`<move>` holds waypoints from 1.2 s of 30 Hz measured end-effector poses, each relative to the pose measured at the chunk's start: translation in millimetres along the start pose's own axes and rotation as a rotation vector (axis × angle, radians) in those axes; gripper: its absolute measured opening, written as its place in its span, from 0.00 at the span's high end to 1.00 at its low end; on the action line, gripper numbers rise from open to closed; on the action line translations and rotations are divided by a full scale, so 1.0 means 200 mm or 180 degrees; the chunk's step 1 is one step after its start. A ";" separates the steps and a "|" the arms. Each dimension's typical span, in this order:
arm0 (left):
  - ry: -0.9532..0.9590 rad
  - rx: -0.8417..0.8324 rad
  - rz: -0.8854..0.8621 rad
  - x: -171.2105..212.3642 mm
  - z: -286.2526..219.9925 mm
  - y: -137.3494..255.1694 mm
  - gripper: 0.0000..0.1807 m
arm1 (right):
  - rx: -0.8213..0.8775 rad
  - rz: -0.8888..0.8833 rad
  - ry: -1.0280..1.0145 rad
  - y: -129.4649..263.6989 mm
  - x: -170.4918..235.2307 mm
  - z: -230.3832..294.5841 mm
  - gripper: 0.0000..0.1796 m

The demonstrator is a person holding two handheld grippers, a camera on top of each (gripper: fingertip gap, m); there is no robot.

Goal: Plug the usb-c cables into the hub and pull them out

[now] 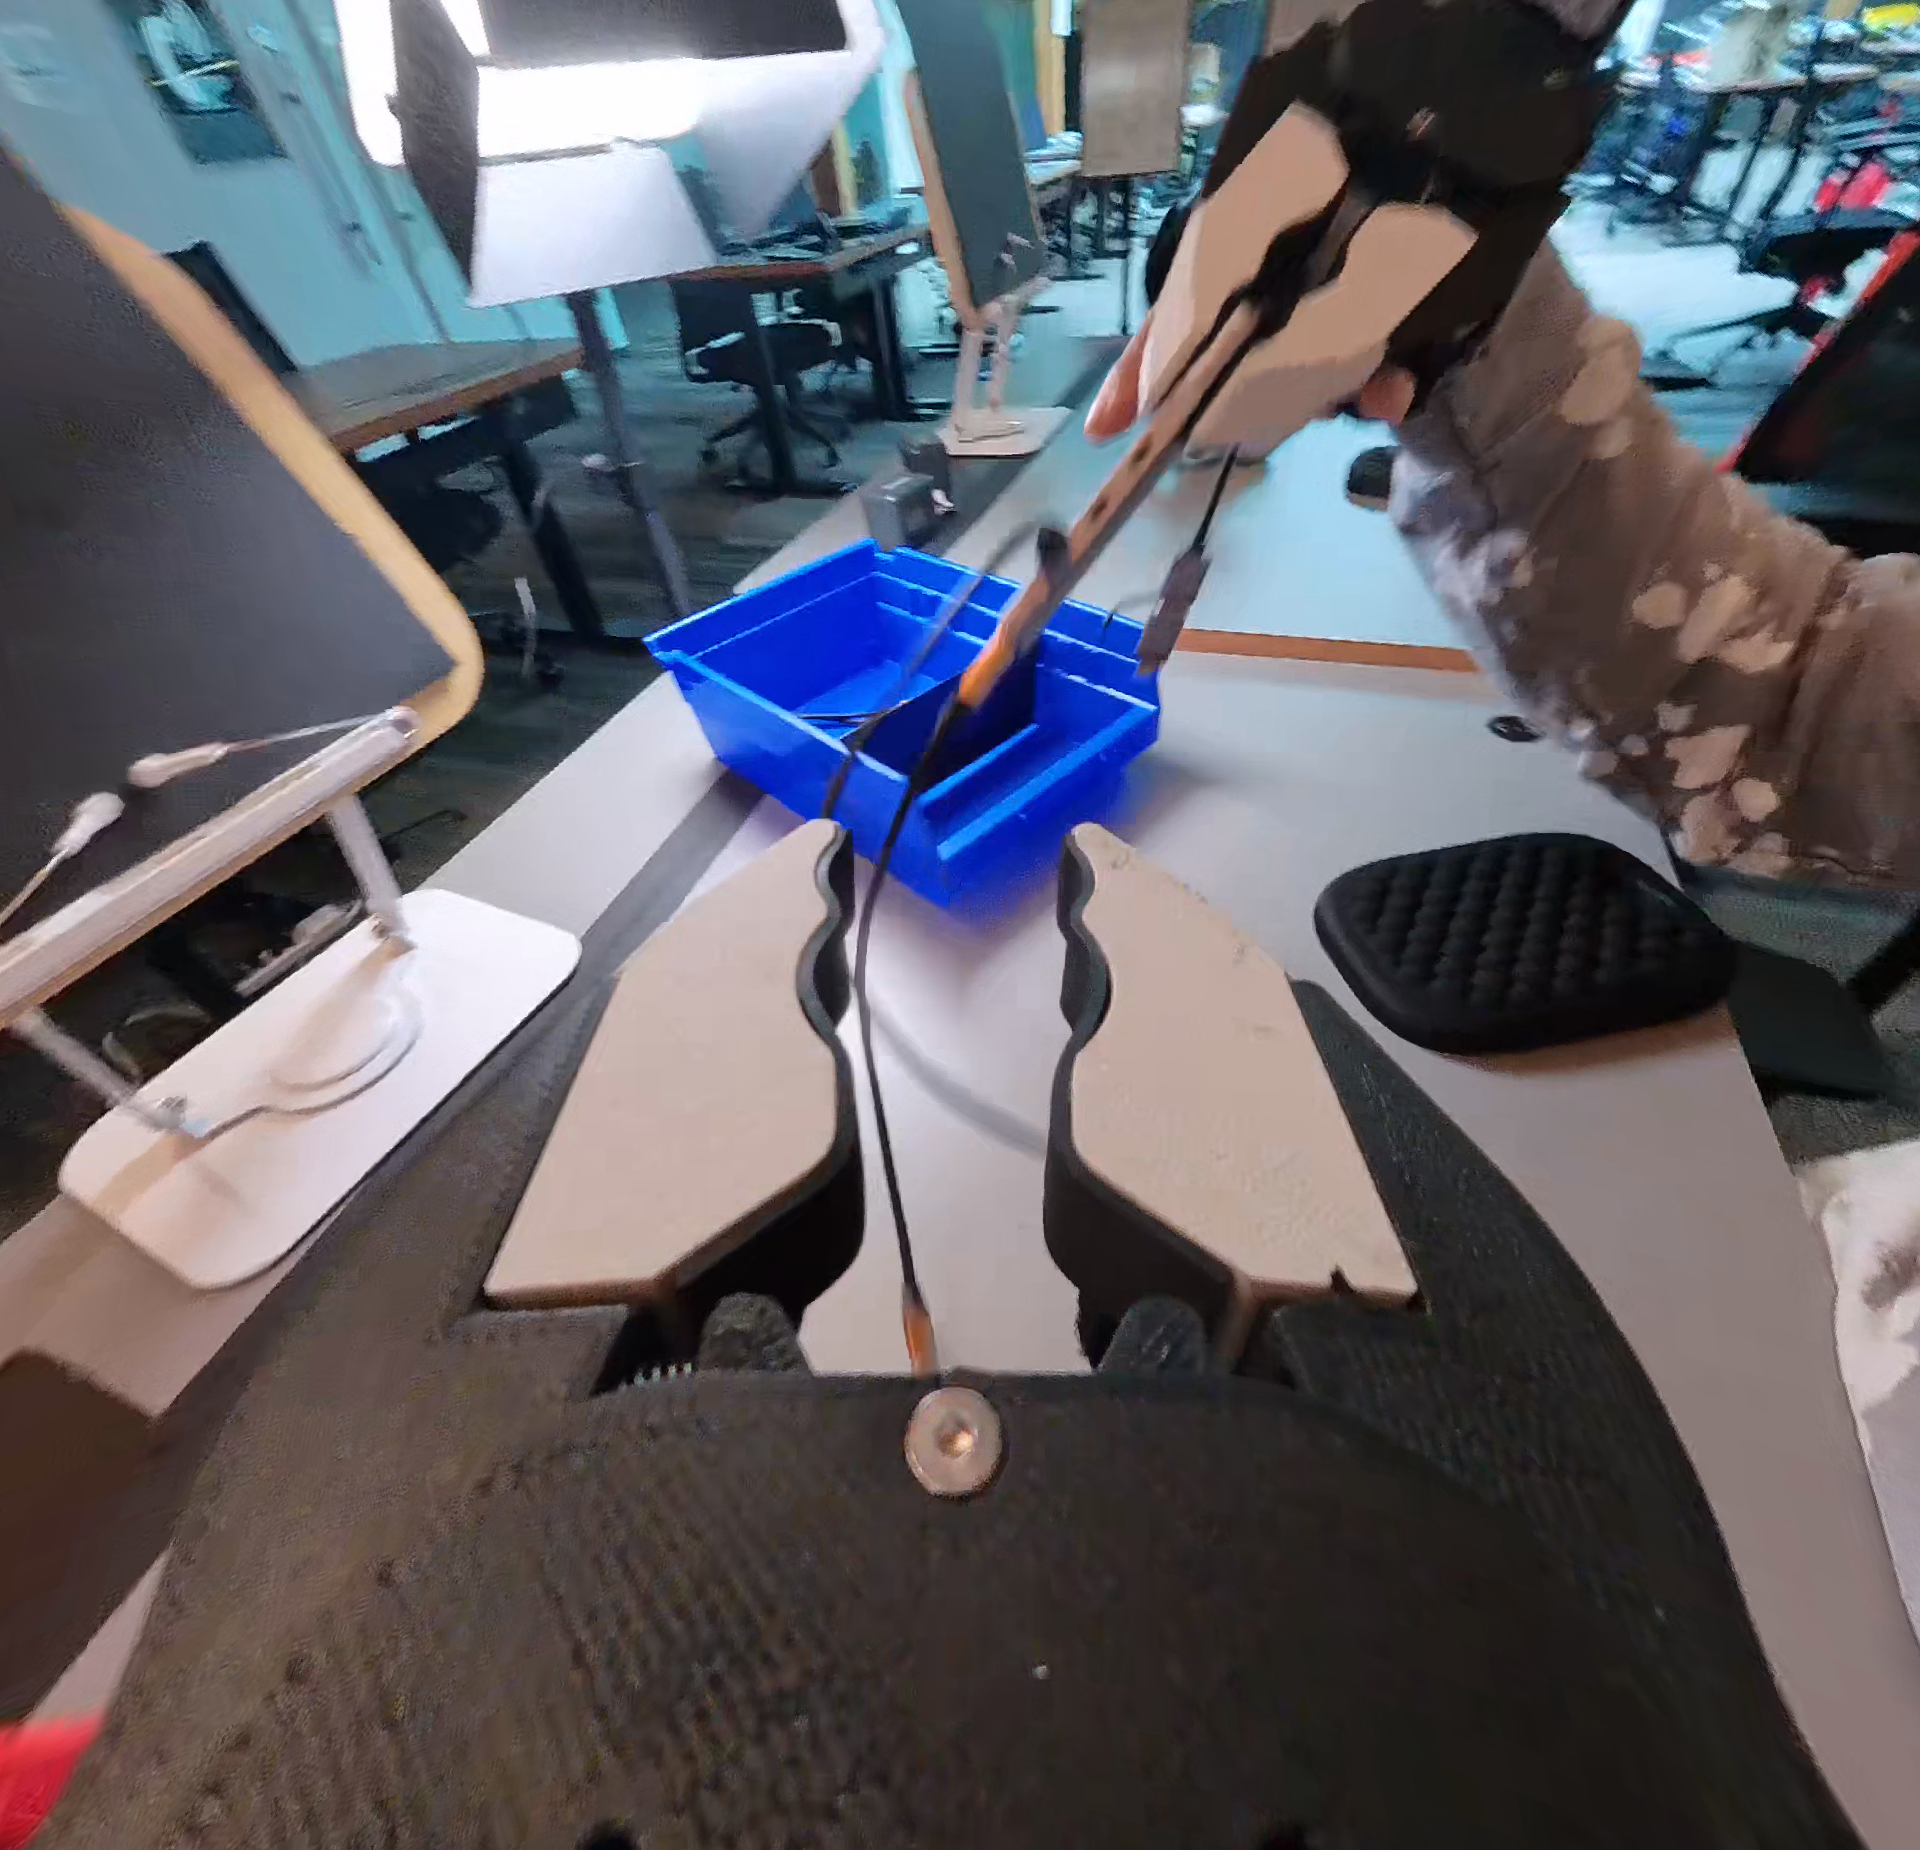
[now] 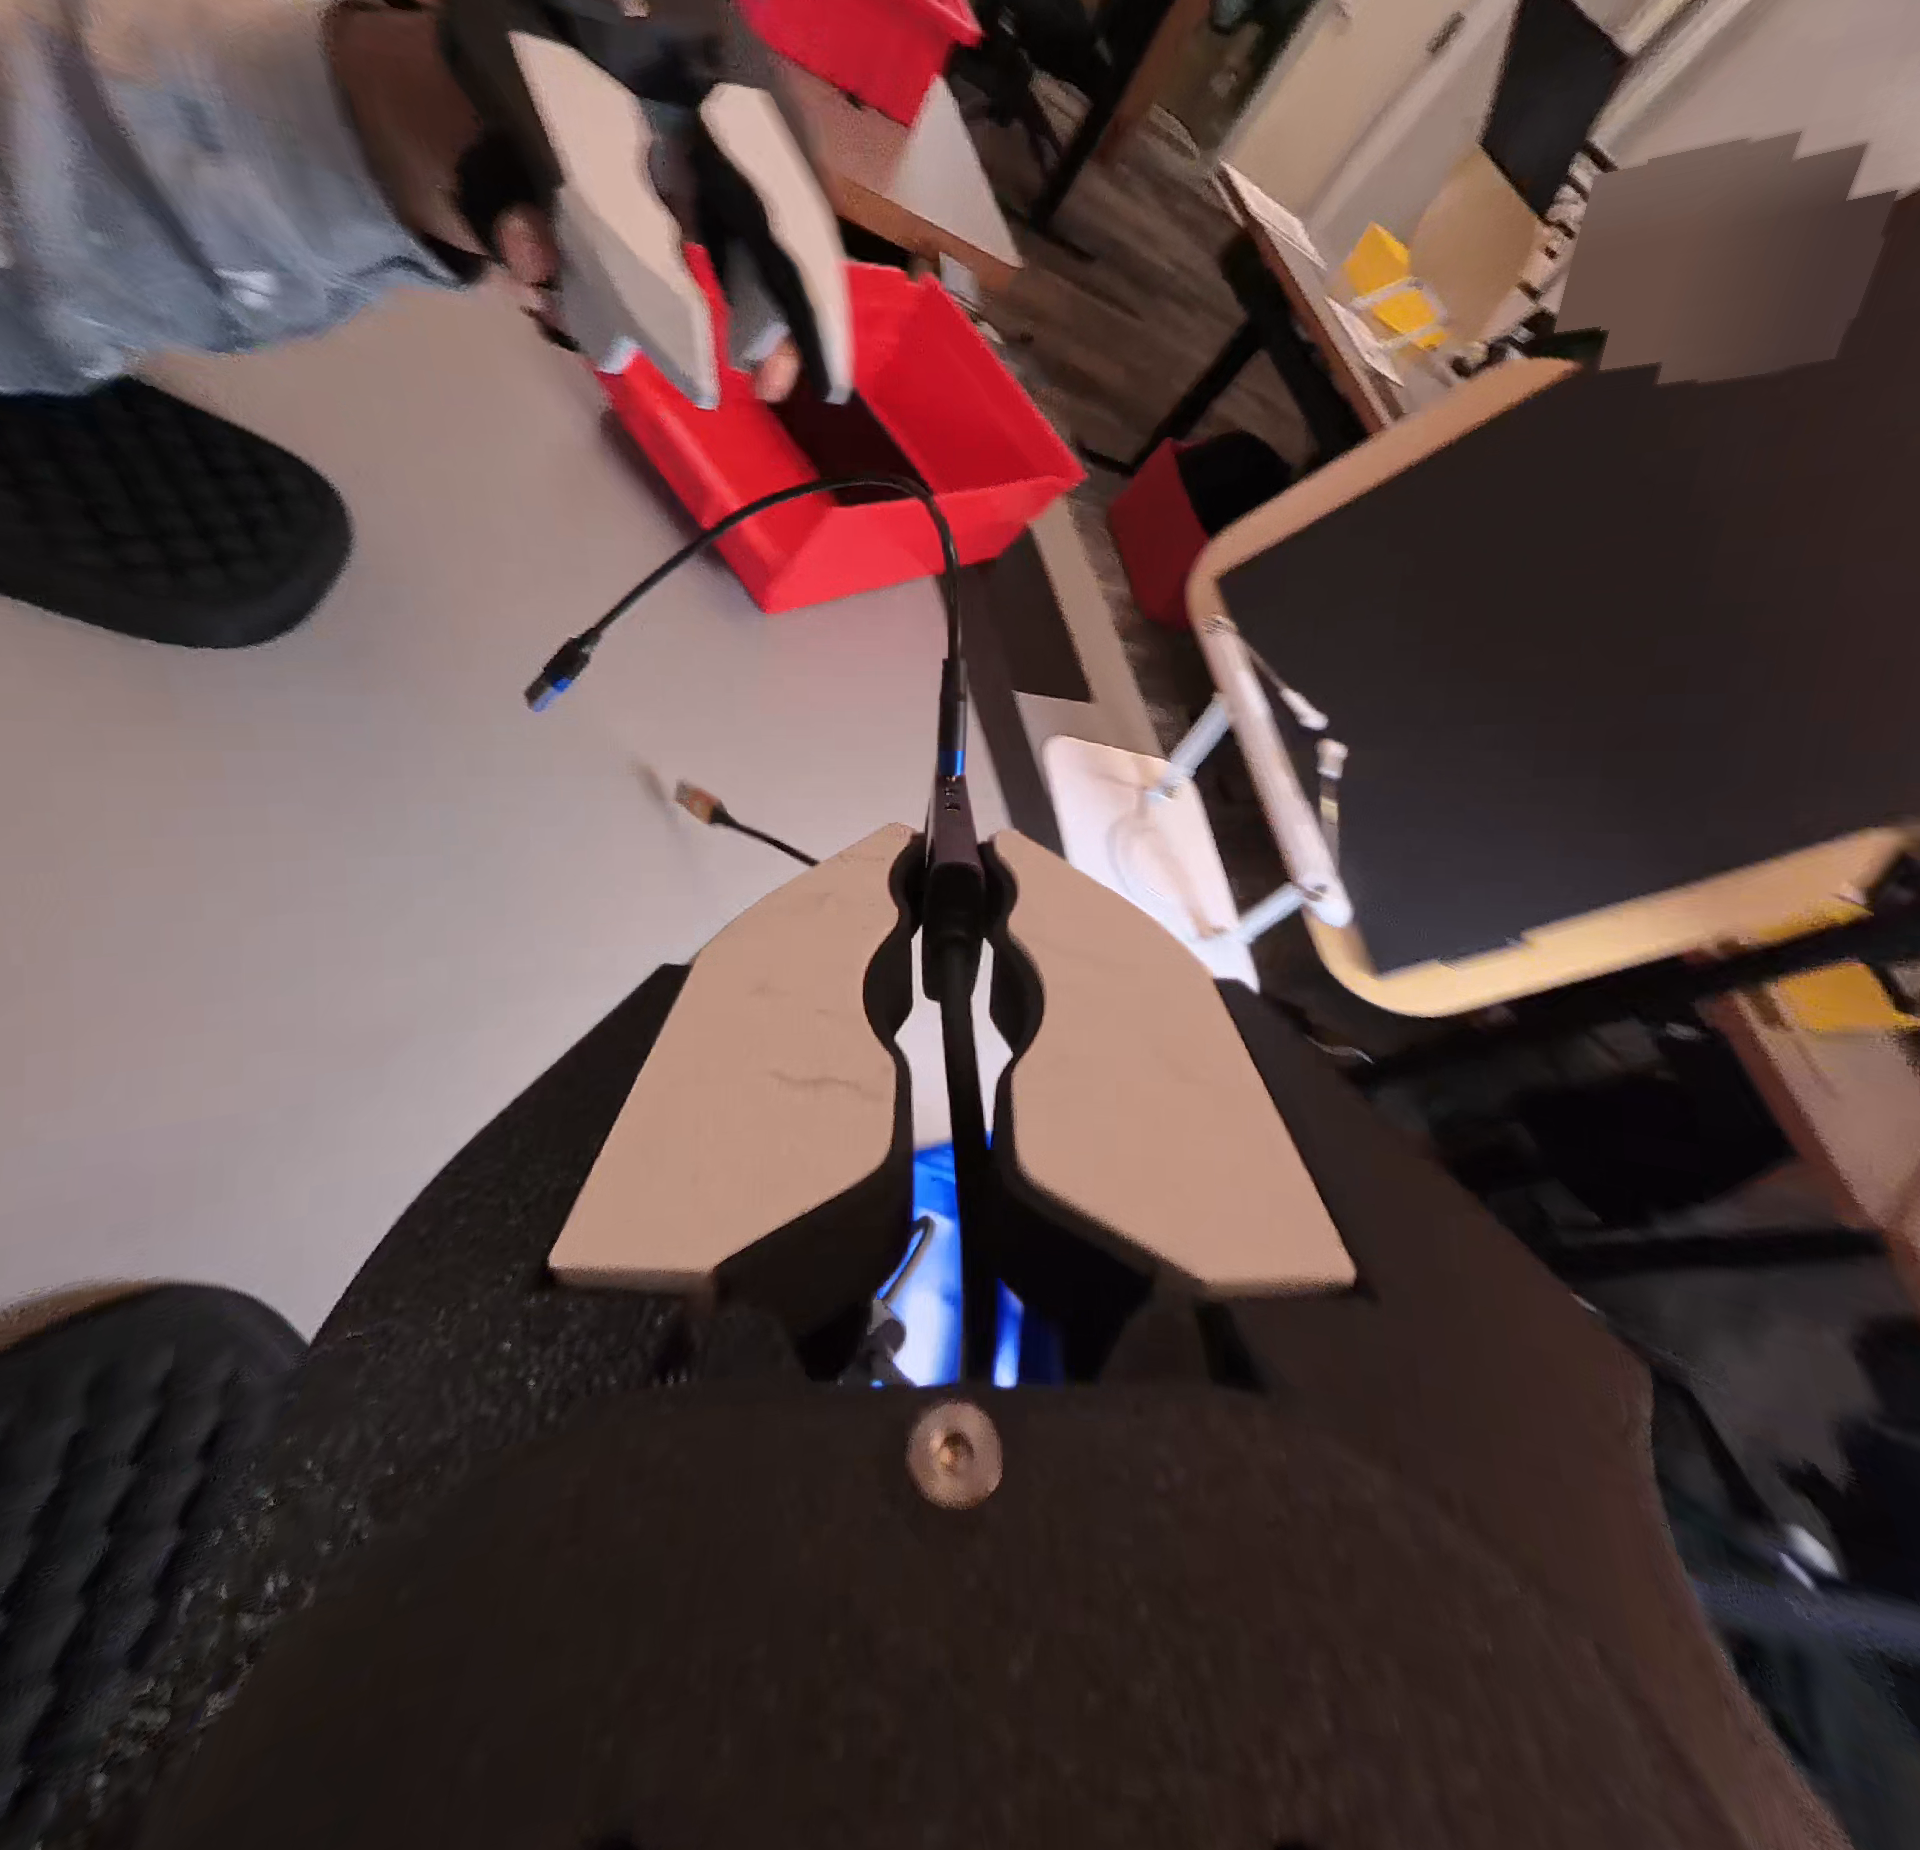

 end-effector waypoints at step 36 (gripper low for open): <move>0.0800 -0.0565 0.0671 0.81 -0.26 0.28 0.79 | 0.1202 0.1975 -0.1330 -0.26 1.24 -0.77 0.94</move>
Point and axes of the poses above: each gripper's, where its closed fingertips meet, y back along the fingers, x out of its underside, z = x × y across the jaws, the point moved 10 cm from there along y, back along the fingers, and after that the axes turned 5 degrees about -y, right-handed, at the moved point
